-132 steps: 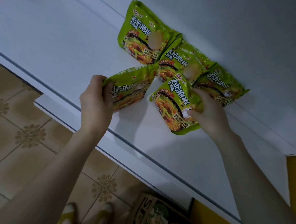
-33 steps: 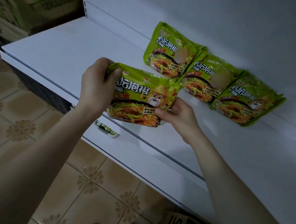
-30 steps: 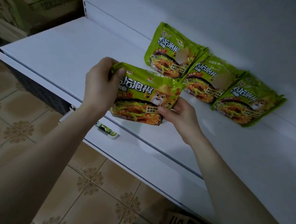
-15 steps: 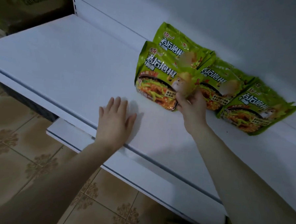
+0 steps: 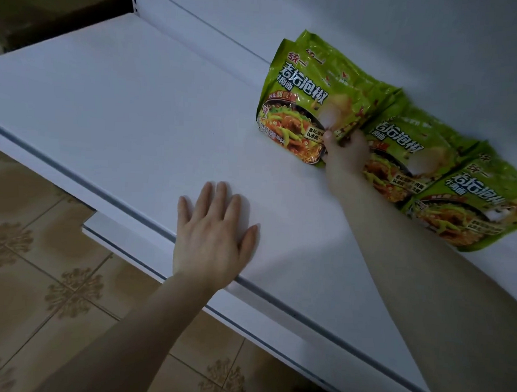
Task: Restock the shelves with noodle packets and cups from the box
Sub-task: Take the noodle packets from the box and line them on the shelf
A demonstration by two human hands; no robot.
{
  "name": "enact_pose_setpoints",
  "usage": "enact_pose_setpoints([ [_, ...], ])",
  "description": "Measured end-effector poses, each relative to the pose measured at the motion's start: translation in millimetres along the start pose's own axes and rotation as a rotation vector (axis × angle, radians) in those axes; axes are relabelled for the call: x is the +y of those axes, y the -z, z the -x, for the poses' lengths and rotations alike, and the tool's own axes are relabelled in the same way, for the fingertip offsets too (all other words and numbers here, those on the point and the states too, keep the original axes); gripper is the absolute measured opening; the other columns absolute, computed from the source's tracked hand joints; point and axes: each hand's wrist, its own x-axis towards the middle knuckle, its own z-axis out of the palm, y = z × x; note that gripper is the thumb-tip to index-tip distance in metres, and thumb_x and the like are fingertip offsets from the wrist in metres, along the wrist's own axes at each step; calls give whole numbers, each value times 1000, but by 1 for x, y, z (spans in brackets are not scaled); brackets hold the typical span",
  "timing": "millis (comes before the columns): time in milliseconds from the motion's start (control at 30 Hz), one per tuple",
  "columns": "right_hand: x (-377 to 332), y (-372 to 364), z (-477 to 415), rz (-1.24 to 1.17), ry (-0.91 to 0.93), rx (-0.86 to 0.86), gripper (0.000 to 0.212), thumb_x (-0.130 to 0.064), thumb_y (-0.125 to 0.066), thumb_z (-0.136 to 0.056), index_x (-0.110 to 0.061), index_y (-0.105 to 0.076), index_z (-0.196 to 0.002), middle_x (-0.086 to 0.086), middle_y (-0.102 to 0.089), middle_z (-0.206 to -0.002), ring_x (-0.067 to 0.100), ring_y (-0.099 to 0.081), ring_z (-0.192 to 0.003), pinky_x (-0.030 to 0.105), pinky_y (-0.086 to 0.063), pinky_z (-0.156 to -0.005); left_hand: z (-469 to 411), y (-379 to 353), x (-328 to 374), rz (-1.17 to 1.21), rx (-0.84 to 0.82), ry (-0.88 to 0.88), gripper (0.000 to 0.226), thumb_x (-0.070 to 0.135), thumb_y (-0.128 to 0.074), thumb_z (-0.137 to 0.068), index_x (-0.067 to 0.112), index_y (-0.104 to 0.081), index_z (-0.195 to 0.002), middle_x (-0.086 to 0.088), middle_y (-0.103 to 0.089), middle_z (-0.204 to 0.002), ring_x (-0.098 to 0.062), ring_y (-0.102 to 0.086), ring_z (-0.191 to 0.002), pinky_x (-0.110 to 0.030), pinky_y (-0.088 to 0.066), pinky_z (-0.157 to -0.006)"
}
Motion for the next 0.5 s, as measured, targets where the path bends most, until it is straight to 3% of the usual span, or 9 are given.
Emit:
enact_pose_setpoints([
  [300, -4, 0, 3, 246, 126, 93, 31, -14, -54, -91, 2, -53, -118, 15, -57, -120, 25, -53, -114, 27, -40, -88, 1, -3, -1, 0, 45, -6, 55, 49, -33, -90, 9, -55, -120, -17, -50, -133, -39, -41, -128, -59, -31, -100],
  [500, -4, 5, 2, 285, 79, 96, 36, -22, -55, -91, 3, -50, -117, 16, -55, -121, 27, -53, -111, 23, -35, -77, 1, -4, -1, 10, 55, -2, 56, 49, -31, -90, 9, -54, -122, -18, -49, -135, -39, -40, -129, -60, -30, -101],
])
